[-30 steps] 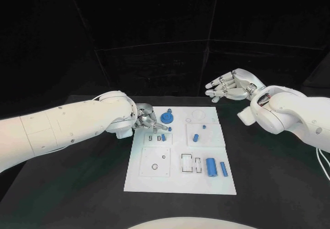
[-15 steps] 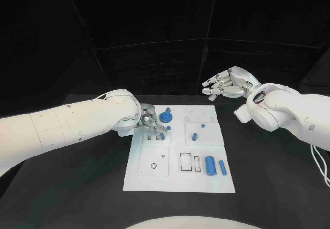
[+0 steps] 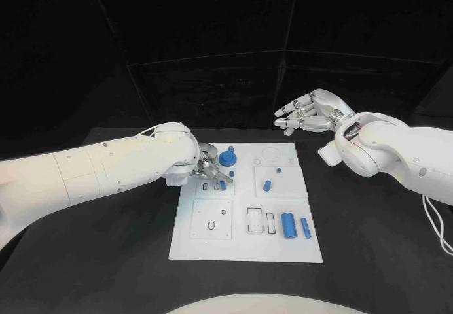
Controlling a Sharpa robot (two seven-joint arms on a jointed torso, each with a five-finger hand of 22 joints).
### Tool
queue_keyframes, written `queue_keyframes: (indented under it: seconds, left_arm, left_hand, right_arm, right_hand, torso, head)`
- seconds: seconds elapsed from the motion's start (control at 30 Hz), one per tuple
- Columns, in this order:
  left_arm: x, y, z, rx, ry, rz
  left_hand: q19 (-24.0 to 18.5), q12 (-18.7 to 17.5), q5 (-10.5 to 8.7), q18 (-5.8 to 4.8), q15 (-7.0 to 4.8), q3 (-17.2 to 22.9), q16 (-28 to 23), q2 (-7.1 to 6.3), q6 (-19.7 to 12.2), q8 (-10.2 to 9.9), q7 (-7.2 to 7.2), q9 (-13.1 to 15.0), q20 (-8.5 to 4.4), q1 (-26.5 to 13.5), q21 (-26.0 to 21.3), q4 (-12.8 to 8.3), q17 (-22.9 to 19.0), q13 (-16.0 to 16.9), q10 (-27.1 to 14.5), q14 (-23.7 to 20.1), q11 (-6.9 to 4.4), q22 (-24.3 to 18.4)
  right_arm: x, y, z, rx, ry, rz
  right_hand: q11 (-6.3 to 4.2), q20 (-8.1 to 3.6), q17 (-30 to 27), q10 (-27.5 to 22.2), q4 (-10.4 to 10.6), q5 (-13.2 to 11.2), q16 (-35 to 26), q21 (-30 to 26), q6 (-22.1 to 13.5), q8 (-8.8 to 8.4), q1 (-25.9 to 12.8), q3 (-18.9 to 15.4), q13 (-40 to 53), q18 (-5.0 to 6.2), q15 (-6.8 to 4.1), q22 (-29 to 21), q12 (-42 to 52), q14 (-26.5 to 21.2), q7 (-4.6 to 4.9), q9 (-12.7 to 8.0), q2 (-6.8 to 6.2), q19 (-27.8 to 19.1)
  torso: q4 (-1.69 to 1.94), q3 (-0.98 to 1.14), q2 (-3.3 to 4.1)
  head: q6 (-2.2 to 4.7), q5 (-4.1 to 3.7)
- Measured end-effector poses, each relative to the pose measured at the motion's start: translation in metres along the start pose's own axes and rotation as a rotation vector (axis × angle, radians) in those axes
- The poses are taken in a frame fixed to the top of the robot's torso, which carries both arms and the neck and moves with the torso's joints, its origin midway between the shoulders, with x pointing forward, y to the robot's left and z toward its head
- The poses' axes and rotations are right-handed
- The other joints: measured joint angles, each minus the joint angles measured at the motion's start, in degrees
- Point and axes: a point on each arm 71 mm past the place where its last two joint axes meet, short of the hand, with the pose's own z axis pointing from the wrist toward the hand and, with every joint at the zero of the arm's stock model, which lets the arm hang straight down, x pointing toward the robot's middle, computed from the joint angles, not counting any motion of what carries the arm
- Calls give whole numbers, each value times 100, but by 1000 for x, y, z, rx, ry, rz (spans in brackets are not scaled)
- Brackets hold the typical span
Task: Assemble the parts on the task board
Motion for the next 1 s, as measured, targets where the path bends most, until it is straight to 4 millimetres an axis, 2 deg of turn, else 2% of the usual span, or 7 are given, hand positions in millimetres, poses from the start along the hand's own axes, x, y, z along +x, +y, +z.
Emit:
queue_keyframes:
  seconds: [0.1, 0.4, 0.6, 0.8, 0.87, 1.0]
  left_arm:
    - [1, -3, 1, 3, 4, 6]
    - [1, -4, 1, 2, 9, 13]
    - [1, -5, 2, 4, 13, 17]
    - [2, -7, 2, 6, 18, 22]
    - [2, -7, 2, 6, 19, 22]
    - [2, -7, 2, 7, 21, 22]
  left_hand:
    - [0, 0, 0, 1, 0, 0, 0, 4, -20, 0, -20, 22, 0, 4, 0, 0, 0, 2, 0, 0, 0, 0]
    - [0, 23, 0, 0, 0, 9, 0, 156, -71, 83, -9, 131, 0, 157, 0, -59, -1, 12, 0, 0, 0, 0]
    - [0, 22, 0, 0, 1, 72, 0, 203, -108, 113, -14, 215, 0, 315, 0, -136, -1, 22, 0, 0, 0, 0]
    - [0, 22, 0, 0, 1, 182, 0, 273, -148, 139, -16, 296, 0, 498, 0, -277, -1, 27, 0, 0, 1, -1]
    - [0, 51, 0, 0, 1, 246, 0, 334, -164, 173, 0, 331, 1, 586, 0, -340, -1, 48, 0, 0, 0, -1]
    - [0, 66, 0, 0, 1, 332, 0, 338, -184, 174, -20, 381, 1, 684, 0, -432, -1, 70, 0, 0, 1, -1]
  right_arm:
    - [1, 1, 1, -1, 2, 0]
    - [1, 0, 2, 0, 2, -2]
    - [2, 0, 3, 2, 2, -3]
    - [2, 0, 4, 4, 2, -4]
    - [2, 0, 4, 5, 2, -4]
    - [2, -1, 4, 7, 2, -5]
  right_hand:
    - [0, 0, 0, 0, 0, 0, 0, -25, 0, -21, 0, 0, 0, 0, 0, 0, 0, 0, 0, 0, 0, 0]
    - [0, 0, 0, 0, 0, 24, 0, -25, 0, -21, 0, 0, -7, 0, 0, -6, -23, 0, 0, 0, 0, 0]
    - [0, 14, 0, 0, 0, 24, -6, -25, -21, -21, 0, 0, -7, 0, 0, -14, -23, 0, 21, 0, 0, 13]
    - [0, 22, 0, -1, 0, 44, -32, -48, -21, -21, 0, 0, -12, 0, 0, -23, -23, 0, 21, 0, 0, 21]
    - [0, 22, 0, 0, 0, 46, -32, -48, -21, -21, 0, 0, -14, 0, 0, -23, -25, 0, 21, 0, 0, 21]
    - [0, 22, 0, 0, 0, 78, -32, -68, -21, -21, 0, 0, -20, 0, 0, -31, -45, 0, 21, 0, 0, 21]
  torso:
    - [1, 2, 0]
    - [4, 4, -4]
    - [4, 5, -4]
    - [4, 5, -4]
    - [4, 5, -4]
    - [4, 4, -3]
  head:
    - [-5, 0]
    - [-17, -5]
    - [-36, 0]
    - [-51, 2]
    - [-61, 2]
    - [-75, -1]
